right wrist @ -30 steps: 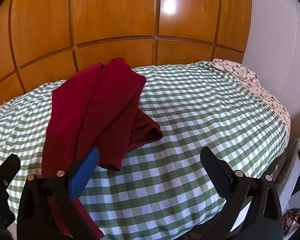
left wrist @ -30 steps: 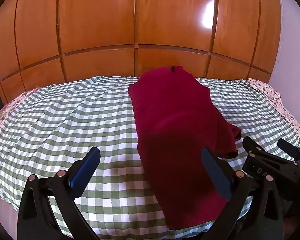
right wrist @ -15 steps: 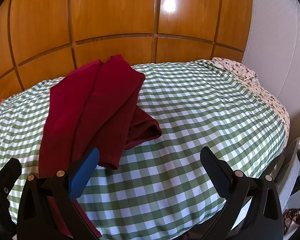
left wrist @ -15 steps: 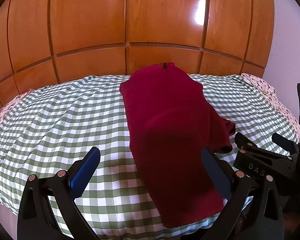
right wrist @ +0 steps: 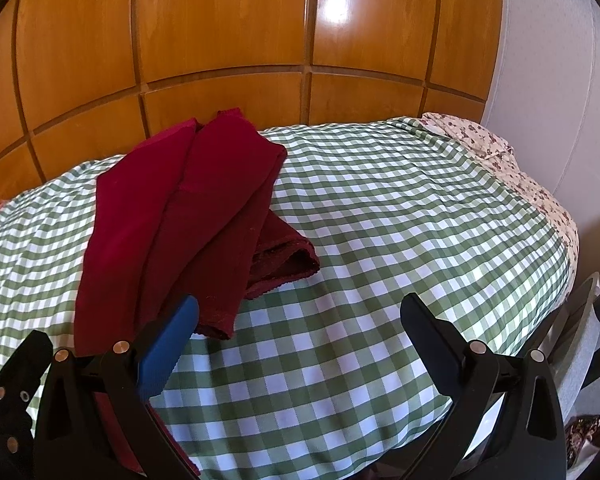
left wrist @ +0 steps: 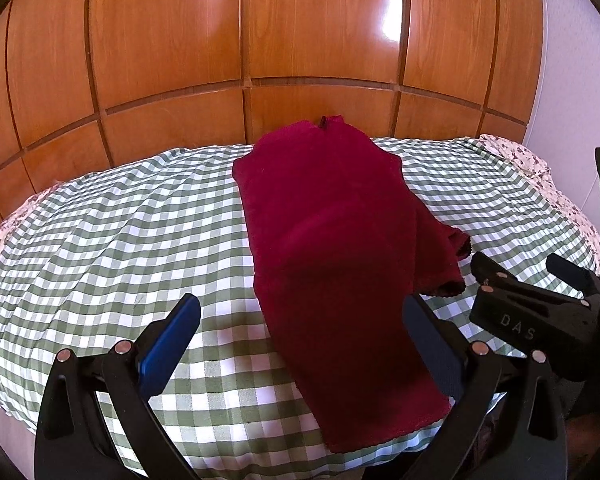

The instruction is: Fold small clothes

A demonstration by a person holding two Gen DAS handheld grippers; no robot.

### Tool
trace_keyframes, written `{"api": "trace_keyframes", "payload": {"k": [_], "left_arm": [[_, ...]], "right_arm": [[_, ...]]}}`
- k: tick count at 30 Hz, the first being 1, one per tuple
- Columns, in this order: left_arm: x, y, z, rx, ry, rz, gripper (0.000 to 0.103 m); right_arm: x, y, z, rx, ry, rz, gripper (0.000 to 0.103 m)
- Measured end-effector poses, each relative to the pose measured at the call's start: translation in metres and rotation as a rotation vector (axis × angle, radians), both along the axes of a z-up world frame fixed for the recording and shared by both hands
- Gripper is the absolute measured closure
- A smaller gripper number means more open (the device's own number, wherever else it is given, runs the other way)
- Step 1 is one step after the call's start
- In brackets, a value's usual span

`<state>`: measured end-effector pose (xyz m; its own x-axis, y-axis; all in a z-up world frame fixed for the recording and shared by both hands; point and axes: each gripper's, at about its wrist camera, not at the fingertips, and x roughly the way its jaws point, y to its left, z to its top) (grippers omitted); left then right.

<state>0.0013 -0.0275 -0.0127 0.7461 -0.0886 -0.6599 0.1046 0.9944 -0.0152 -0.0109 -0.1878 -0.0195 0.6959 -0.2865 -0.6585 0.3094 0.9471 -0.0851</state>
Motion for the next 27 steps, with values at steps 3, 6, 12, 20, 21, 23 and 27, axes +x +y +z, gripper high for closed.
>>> {"api": "trace_keyframes", "payload": {"k": [3, 6, 12, 20, 21, 23, 27], "left_arm": [[-0.001, 0.000, 0.000, 0.004, -0.003, -0.002, 0.002], [0.000, 0.000, 0.000, 0.006, -0.002, -0.003, 0.002], [0.000, -0.002, 0.000, 0.012, 0.000, -0.016, 0.002], [0.001, -0.005, -0.002, 0.017, 0.013, -0.033, 0.002], [0.002, -0.006, -0.003, 0.017, 0.016, -0.035, 0.002], [0.004, -0.007, -0.005, 0.018, 0.025, -0.039, 0.002], [0.007, -0.011, -0.010, 0.020, 0.045, -0.055, 0.002]], "right_arm": [[0.001, -0.002, 0.000, 0.005, 0.003, -0.003, 0.003], [0.001, -0.002, 0.001, 0.003, 0.002, -0.002, 0.003], [0.002, -0.005, 0.002, 0.004, 0.002, -0.003, 0.003], [0.002, -0.008, 0.002, 0.010, 0.006, -0.009, 0.003], [0.002, -0.009, 0.002, 0.012, 0.008, -0.010, 0.003], [0.003, -0.011, 0.001, 0.014, 0.009, -0.013, 0.003], [0.005, -0.016, -0.002, 0.021, 0.016, -0.025, 0.003]]}}
